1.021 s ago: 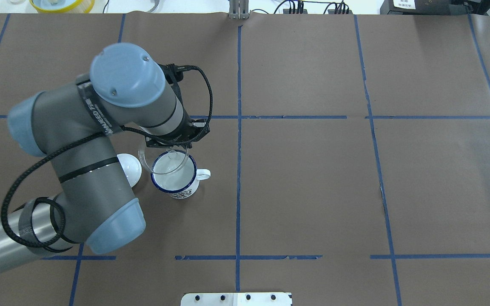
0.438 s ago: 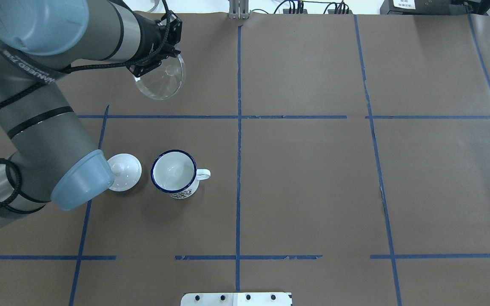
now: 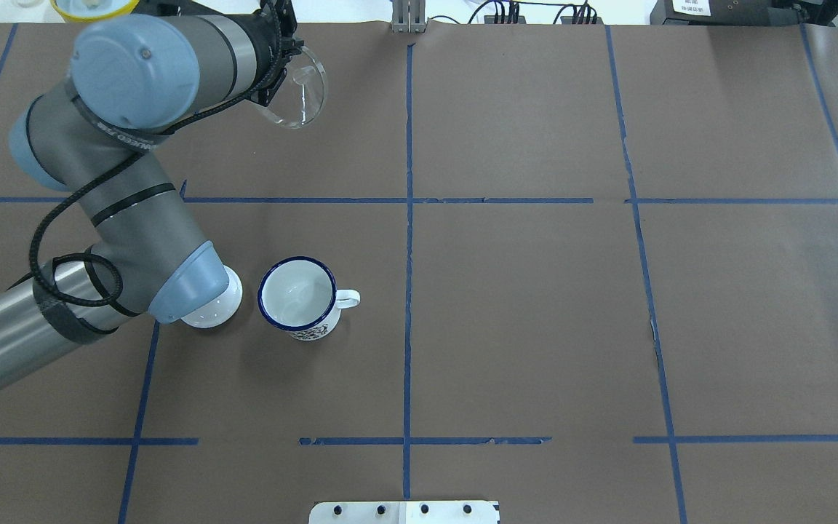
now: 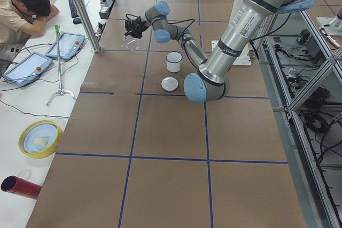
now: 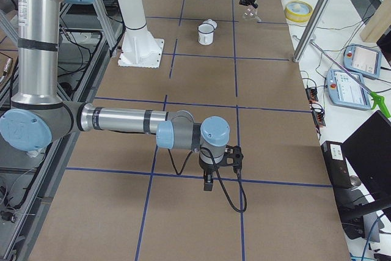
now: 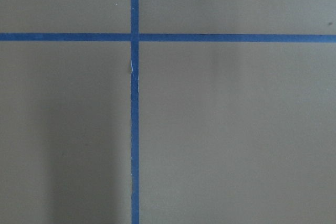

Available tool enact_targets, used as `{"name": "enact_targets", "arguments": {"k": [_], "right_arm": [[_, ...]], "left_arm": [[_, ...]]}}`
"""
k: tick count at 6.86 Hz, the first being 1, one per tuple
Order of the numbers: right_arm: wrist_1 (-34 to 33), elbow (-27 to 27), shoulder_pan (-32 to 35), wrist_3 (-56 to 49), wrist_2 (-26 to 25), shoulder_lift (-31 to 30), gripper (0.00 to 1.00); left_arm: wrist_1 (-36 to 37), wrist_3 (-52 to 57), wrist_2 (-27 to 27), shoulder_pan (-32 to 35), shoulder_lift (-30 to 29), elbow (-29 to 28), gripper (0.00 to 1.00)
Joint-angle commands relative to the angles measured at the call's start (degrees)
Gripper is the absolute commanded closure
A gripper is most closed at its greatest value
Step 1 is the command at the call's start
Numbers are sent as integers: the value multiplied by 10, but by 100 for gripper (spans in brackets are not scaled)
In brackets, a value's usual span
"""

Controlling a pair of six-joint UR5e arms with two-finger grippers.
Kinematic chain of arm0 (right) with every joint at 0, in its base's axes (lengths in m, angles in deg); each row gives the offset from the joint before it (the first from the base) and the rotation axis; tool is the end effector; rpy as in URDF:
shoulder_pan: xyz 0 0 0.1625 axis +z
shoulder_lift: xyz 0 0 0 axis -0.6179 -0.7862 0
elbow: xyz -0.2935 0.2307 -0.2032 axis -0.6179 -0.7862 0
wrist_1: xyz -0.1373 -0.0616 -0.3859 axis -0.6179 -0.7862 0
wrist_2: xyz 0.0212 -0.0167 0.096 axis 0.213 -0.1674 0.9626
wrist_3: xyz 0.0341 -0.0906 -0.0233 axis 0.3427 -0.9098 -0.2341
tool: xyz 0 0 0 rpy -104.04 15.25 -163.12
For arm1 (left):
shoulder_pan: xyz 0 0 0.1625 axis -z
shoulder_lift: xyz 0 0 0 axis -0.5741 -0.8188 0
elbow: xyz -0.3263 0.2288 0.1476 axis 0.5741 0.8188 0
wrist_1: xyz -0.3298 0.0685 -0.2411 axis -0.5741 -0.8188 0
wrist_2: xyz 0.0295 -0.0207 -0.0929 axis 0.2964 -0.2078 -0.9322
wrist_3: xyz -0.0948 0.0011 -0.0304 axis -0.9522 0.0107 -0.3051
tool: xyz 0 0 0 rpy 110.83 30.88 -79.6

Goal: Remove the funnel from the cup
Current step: 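Lift the clear funnel out of the mug with the left gripper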

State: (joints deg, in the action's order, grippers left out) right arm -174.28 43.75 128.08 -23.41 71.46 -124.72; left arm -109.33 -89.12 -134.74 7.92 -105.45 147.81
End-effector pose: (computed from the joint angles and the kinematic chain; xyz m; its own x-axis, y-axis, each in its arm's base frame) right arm 0.0670 -0.4450 0.6701 0.7521 0.0162 0.6588 -0.0031 0.9998 -0.0210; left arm 0.4009 -0.5853 0.2171 -0.3934 -0.5517 -0.7355 0.7538 0.2645 -0.6016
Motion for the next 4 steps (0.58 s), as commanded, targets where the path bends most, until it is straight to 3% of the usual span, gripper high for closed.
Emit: {"name": "enact_targets", "arguments": {"k": [1, 4], "right_arm": [[0, 0, 0, 0, 0, 0, 0], [0, 0, 0, 0, 0, 0, 0]], "left_arm": [[-164, -13, 73, -13, 12, -149, 100], [-178, -13, 80, -29, 12, -198, 100]]}}
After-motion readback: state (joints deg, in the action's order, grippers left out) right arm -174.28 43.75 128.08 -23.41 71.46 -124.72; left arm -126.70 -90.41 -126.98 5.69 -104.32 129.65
